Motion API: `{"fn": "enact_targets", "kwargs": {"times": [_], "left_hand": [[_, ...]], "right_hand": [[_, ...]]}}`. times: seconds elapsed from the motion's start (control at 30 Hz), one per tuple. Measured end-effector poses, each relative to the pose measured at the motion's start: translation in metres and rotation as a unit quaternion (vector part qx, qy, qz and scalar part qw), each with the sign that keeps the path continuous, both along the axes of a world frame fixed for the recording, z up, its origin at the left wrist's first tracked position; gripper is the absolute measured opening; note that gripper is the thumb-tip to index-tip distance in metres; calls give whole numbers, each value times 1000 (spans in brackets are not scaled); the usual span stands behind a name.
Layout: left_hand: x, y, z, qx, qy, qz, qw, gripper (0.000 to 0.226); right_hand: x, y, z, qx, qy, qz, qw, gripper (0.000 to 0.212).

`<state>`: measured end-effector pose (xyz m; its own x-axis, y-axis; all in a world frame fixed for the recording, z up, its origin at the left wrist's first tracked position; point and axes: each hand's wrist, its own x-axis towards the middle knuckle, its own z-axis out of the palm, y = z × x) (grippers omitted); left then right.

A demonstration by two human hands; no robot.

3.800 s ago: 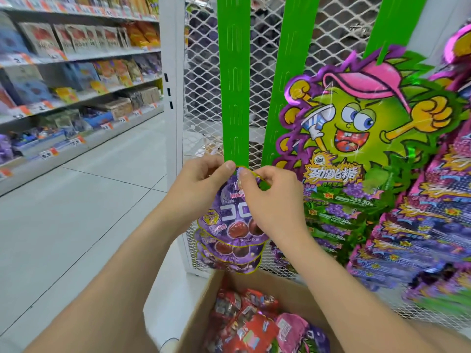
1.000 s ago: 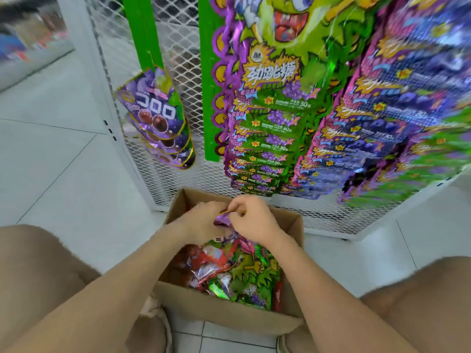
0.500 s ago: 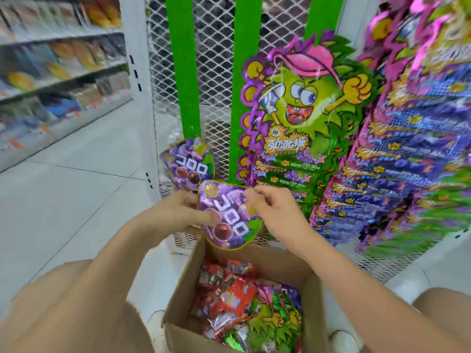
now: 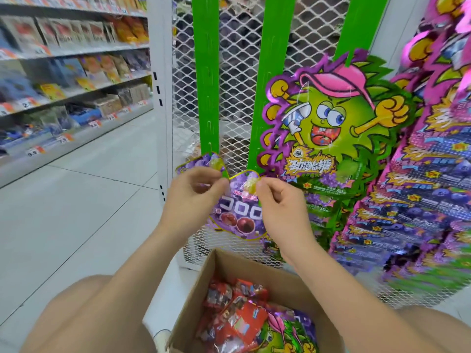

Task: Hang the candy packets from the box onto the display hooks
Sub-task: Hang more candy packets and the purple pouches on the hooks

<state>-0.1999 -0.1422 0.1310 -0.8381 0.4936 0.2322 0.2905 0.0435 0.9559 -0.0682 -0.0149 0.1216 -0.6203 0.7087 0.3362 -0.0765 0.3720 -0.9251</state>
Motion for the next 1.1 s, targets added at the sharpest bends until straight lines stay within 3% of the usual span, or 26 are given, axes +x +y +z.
{"fn": "enact_targets", "kwargs": {"times": [0.1,0.27,0.4,0.5,0.6,0.83,1.1], "left_hand": [[-21,15,6,-21,147,108,983,27],[-49,38,19,12,177,101,979,45],[-57,45,24,52,138,91,985,34],[-56,45,32,81,101,42,991,7],[-48,37,41,108,24,9,994,22],[-16,9,70,101,-120,-72,985,33],[-9,2,82,83,-89,-71,990,45]], "right_hand": [[-13,-1,0,42,-24,-57,997,27],[-22,-5,9,68,-50,-68,994,17],[-21,-4,18,94,-48,-66,992,14],[-22,-5,26,109,-28,-68,991,15],[-25,-7,33,114,-9,-72,991,27],[-37,-16,54,117,32,-44,992,36],[-46,-17,70,127,49,-68,988,51]]}}
